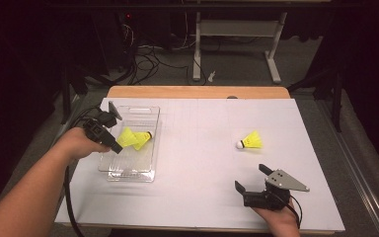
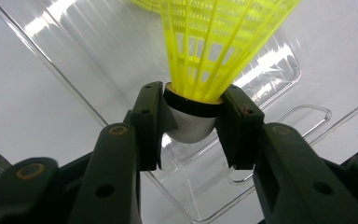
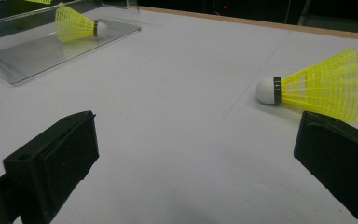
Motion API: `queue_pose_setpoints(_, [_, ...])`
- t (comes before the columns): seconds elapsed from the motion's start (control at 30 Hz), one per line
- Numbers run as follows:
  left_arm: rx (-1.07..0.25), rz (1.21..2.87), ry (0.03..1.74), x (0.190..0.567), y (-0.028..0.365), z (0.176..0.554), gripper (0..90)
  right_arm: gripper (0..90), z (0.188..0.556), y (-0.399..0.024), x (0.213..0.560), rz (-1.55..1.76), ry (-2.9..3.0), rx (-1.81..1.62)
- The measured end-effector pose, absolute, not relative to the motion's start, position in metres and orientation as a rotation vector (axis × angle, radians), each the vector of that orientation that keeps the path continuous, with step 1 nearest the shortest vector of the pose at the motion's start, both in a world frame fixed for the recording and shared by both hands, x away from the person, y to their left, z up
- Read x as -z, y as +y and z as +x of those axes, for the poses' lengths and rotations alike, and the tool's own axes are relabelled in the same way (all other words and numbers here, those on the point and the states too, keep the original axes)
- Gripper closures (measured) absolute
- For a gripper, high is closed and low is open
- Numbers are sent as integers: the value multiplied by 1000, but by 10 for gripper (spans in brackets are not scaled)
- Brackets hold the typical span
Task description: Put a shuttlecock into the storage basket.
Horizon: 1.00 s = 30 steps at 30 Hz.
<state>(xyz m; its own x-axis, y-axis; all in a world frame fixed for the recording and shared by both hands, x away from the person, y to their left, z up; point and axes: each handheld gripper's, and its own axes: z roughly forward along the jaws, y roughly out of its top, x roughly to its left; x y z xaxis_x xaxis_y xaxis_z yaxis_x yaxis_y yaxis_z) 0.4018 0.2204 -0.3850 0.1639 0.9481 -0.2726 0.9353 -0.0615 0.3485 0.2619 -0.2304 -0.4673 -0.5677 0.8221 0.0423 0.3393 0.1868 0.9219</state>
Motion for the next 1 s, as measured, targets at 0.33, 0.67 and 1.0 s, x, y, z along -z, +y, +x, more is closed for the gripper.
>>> queue_pose_setpoints(0.33, [-65, 2004, 1806, 396, 224, 405, 635, 2, 262, -230, 467, 1082, 2002, -1364])
queue_pose_setpoints(0.67, [-65, 2000, 1813, 401, 221, 408, 635, 2, 262, -228, 468, 1079, 2005, -1364])
queue_pose_setpoints(1.0, [-96, 2018, 1827, 407, 220, 409, 636, 2, 262, -229, 467, 1076, 2004, -1366])
